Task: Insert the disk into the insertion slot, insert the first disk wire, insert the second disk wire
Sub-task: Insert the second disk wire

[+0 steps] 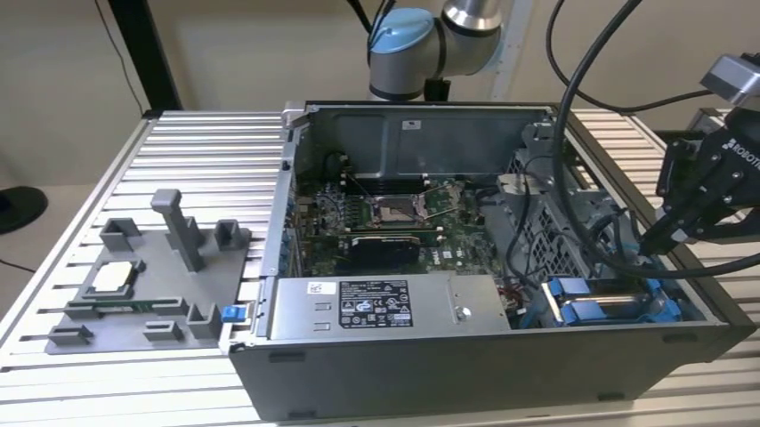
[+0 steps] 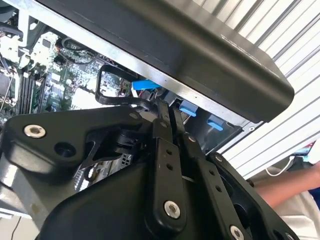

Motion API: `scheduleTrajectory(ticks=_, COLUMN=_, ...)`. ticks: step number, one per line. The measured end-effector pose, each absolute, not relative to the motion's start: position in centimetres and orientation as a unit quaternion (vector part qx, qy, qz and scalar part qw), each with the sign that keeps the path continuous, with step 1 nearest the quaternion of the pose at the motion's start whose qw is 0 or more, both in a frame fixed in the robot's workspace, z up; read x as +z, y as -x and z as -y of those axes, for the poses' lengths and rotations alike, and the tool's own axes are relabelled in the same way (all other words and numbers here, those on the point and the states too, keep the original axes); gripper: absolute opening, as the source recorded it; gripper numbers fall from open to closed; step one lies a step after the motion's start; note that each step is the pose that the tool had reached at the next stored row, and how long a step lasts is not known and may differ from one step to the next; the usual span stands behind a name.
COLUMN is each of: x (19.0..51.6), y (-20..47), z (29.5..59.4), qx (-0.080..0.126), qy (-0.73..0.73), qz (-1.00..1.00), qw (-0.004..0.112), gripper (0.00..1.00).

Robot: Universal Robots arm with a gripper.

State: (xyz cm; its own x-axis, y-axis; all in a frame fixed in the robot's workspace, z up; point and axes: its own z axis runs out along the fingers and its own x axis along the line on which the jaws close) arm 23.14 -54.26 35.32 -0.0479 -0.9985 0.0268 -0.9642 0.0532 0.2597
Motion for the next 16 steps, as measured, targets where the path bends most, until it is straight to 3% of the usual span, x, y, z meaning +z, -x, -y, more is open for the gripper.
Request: scheduleTrajectory(ticks=16, x=37.8, y=-20.5, z=54.6, qx=-0.088, qy=-0.683, qz=0.718, qw=0.097, gripper=0.0)
